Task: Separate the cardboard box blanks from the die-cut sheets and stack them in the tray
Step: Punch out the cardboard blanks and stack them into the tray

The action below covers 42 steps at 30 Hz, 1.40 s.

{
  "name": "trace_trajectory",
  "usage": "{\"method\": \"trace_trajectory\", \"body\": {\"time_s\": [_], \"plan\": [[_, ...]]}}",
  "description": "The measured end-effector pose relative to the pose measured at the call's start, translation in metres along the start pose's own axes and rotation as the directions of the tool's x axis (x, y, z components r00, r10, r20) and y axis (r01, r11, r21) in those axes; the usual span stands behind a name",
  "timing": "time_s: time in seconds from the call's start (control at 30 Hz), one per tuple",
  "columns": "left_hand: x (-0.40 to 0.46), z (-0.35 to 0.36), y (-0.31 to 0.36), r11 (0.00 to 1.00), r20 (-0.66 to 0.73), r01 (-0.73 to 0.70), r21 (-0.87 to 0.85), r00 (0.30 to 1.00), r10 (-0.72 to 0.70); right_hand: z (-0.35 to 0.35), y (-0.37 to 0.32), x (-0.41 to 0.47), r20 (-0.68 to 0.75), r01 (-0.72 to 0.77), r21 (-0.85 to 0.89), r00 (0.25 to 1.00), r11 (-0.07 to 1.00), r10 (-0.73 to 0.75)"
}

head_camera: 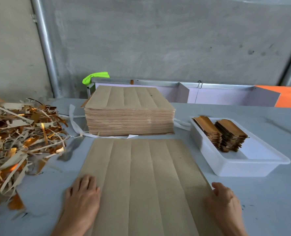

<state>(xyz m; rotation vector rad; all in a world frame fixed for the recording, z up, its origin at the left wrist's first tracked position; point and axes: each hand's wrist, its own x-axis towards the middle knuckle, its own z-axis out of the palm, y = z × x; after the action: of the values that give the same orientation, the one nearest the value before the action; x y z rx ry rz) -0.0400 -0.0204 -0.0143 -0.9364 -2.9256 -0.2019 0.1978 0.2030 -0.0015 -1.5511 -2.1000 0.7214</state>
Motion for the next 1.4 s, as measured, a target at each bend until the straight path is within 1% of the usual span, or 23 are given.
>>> {"method": "trace_trajectory", "body": {"time_s": [0.03, 0.07, 0.1, 0.17, 0.23, 0.33, 0.47, 0.57, 0.63, 0.7, 0.77, 0.83, 0.9, 0.97, 1.07, 1.17, 1.23, 1.3, 1.4], "plan": [[0.001, 0.002, -0.001, 1.000, -0.029, -0.001, -0.002, 1.000, 0.001, -0.003, 0.002, 0.002, 0.009, -0.017, 0.006, 1.000, 1.000, 0.017], [0.002, 0.005, -0.002, 1.000, -0.026, 0.004, 0.002, 1.000, -0.004, -0.006, 0.004, 0.004, 0.017, -0.030, 0.012, 0.999, 0.999, 0.029], [0.002, 0.008, -0.002, 1.000, -0.072, -0.009, 0.013, 0.997, 0.010, -0.010, 0.004, 0.006, 0.025, -0.035, 0.028, 0.999, 0.999, 0.034], [0.005, 0.017, -0.005, 1.000, -0.094, -0.022, 0.017, 0.995, 0.023, -0.018, 0.004, 0.011, 0.040, -0.032, 0.105, 0.999, 0.994, 0.028], [0.006, 0.017, -0.006, 1.000, -0.100, -0.023, -0.006, 0.995, 0.022, -0.025, 0.002, 0.016, 0.066, -0.022, 0.193, 0.998, 0.981, 0.010], [0.006, 0.018, -0.006, 0.999, -0.087, -0.025, 0.029, 0.996, 0.027, -0.034, -0.003, 0.022, 0.108, 0.004, 0.260, 0.994, 0.966, -0.033], [0.007, 0.018, -0.007, 0.995, -0.065, -0.039, 0.092, 0.997, 0.045, -0.042, -0.011, 0.027, 0.209, -0.082, 0.397, 0.978, 0.914, -0.003], [0.004, 0.016, -0.007, 0.994, -0.044, -0.049, 0.100, 0.998, 0.053, -0.046, -0.015, 0.031, 0.230, -0.058, 0.364, 0.973, 0.929, -0.030], [0.000, 0.008, -0.002, 0.993, -0.064, -0.064, 0.096, 0.996, 0.070, -0.049, -0.016, 0.033, 0.272, -0.080, 0.364, 0.962, 0.928, -0.024], [-0.004, -0.001, 0.012, 0.988, -0.156, -0.147, 0.048, 0.976, 0.152, -0.052, -0.018, 0.034, 0.317, -0.128, 0.374, 0.948, 0.919, 0.002], [-0.012, -0.007, 0.039, 0.947, -0.297, -0.309, -0.087, 0.915, 0.272, -0.052, -0.020, 0.035, 0.343, -0.158, 0.383, 0.939, 0.910, 0.019], [-0.030, -0.017, 0.079, 0.861, -0.291, -0.422, -0.284, 0.894, 0.342, -0.050, -0.024, 0.035, 0.358, -0.176, 0.388, 0.933, 0.905, 0.028], [-0.050, -0.019, 0.119, 0.754, -0.280, -0.477, -0.452, 0.878, 0.388, -0.050, -0.027, 0.034, 0.357, -0.176, 0.389, 0.934, 0.904, 0.029], [-0.065, -0.010, 0.151, 0.687, -0.233, -0.504, -0.524, 0.860, 0.453, -0.050, -0.029, 0.033, 0.349, -0.162, 0.393, 0.937, 0.905, 0.017], [-0.076, -0.002, 0.179, 0.670, -0.138, -0.486, -0.561, 0.853, 0.503, -0.049, -0.032, 0.033, 0.338, -0.154, 0.397, 0.941, 0.905, 0.012], [-0.075, 0.003, 0.185, 0.680, -0.122, -0.486, -0.549, 0.851, 0.510, -0.048, -0.033, 0.034, 0.346, -0.161, 0.396, 0.938, 0.904, 0.016], [-0.072, 0.006, 0.184, 0.691, -0.152, -0.498, -0.524, 0.853, 0.500, -0.048, -0.032, 0.034, 0.348, -0.163, 0.396, 0.937, 0.904, 0.016], [-0.070, 0.006, 0.182, 0.697, -0.191, -0.534, -0.478, 0.838, 0.511, -0.048, -0.030, 0.034, 0.344, -0.163, 0.395, 0.939, 0.904, 0.019], [-0.068, 0.005, 0.175, 0.661, -0.245, -0.542, -0.519, 0.835, 0.493, -0.048, -0.025, 0.035, 0.331, -0.162, 0.399, 0.943, 0.902, 0.023]]}}
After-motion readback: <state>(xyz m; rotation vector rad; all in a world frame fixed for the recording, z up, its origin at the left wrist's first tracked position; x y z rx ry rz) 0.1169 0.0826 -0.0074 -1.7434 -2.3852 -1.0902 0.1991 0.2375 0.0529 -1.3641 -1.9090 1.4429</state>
